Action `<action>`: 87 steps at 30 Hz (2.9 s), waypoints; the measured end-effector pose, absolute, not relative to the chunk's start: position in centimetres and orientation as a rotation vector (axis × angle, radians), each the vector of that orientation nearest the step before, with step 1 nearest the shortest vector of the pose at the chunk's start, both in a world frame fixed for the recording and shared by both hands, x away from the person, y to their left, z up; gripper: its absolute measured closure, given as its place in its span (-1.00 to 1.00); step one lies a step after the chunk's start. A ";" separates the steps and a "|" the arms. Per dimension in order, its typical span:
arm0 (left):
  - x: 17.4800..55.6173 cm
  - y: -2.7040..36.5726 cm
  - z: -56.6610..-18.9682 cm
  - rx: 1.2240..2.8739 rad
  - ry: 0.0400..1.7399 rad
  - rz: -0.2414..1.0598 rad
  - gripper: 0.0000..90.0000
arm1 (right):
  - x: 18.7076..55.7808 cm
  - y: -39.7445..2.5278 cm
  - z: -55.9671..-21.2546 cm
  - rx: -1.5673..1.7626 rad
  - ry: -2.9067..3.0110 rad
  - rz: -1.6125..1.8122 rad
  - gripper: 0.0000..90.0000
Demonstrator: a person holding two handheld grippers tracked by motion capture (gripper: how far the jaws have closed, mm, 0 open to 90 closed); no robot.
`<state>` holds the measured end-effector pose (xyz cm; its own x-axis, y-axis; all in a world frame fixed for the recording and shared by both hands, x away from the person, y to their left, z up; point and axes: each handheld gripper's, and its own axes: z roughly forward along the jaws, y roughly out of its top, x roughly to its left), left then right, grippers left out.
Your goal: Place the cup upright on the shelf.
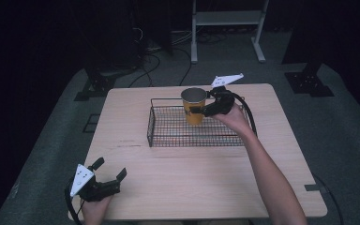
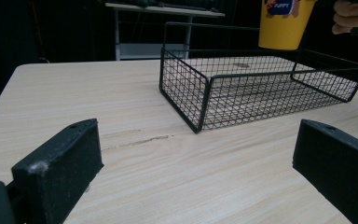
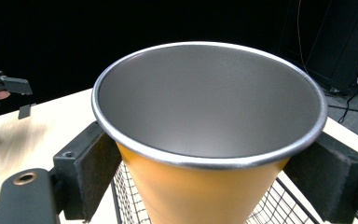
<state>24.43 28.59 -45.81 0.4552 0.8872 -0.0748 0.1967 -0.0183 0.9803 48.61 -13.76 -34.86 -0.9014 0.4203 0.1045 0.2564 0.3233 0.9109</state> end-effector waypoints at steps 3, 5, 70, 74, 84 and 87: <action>24.4 28.7 -45.8 1.513 0.993 0.728 -1.00 | 49.0 -13.3 -35.1 0.626 2.448 1.615 -0.69; 24.4 28.7 -45.8 1.512 0.993 0.727 -1.00 | 49.1 -13.1 -35.2 0.623 2.454 1.609 -0.69; 24.1 28.9 -45.7 1.498 0.994 0.737 -1.00 | 50.7 -12.4 -41.2 0.690 2.659 1.279 -0.70; 24.1 28.9 -45.7 1.498 0.995 0.736 -1.00 | 50.5 -12.3 -41.3 0.673 2.667 1.249 -0.70; 24.1 28.9 -45.7 1.498 0.997 0.737 -1.00 | 50.0 -12.5 -41.0 0.636 2.658 1.206 -0.70; 24.1 28.9 -45.7 1.498 0.997 0.737 -1.00 | 49.8 -12.7 -40.9 0.625 2.665 1.192 -0.70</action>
<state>24.08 28.93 -45.67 0.4450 0.8921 -0.0788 0.1864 -0.0062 0.9824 49.82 -12.65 -40.91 -0.9009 0.4332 0.0276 0.3093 0.5961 0.7410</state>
